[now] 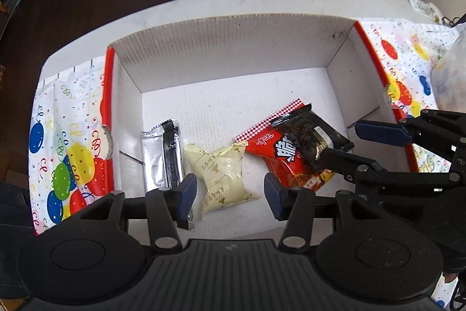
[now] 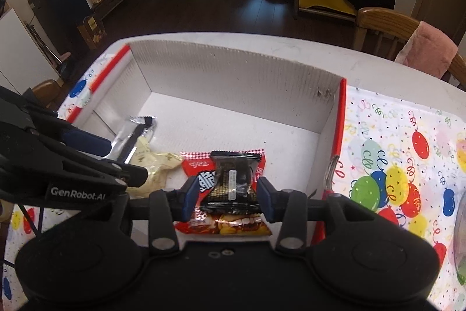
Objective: Organize snacks
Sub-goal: 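Open both grippers to release the snacks into the red box, then withdraw both grippers from the box back toward the snack pile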
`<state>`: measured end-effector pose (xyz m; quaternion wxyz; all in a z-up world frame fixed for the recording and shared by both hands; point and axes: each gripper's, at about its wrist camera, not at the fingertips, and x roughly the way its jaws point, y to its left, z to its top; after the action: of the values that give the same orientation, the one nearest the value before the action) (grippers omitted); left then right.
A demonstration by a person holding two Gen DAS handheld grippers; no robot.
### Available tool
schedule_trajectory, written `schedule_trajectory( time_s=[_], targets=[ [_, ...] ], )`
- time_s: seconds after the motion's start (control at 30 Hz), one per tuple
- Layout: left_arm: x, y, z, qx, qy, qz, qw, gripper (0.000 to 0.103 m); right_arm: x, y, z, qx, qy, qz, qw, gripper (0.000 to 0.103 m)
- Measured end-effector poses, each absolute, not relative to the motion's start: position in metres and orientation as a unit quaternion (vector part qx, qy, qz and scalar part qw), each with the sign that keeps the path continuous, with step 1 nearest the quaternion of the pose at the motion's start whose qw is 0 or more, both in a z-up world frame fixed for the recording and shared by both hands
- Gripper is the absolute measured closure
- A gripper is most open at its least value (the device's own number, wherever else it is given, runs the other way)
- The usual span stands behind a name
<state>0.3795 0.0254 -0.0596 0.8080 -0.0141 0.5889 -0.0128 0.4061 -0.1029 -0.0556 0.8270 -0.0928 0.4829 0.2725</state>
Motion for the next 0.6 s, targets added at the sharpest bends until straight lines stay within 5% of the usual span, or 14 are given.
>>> schedule_trajectory(
  time_s=[0.13,0.3,0.6],
  targets=[
    [0.365,0.028,-0.045,-0.018,0.575,-0.017,0.818,0.052,0.394,-0.103,-0.042,-0.089,0.474,0.274,0.832,0.057],
    [0.345,0.034,-0.026,-0.019,0.553,-0.019,0.832,0.052,0.377,-0.106,-0.025,-0.080,0.457,0.273,0.843,0.041],
    [0.303,0.046,0.005,-0.022,0.512,-0.019,0.859,0.046,0.343,-0.110,0.003,-0.054,0.434,0.282,0.854,0.032]
  ],
)
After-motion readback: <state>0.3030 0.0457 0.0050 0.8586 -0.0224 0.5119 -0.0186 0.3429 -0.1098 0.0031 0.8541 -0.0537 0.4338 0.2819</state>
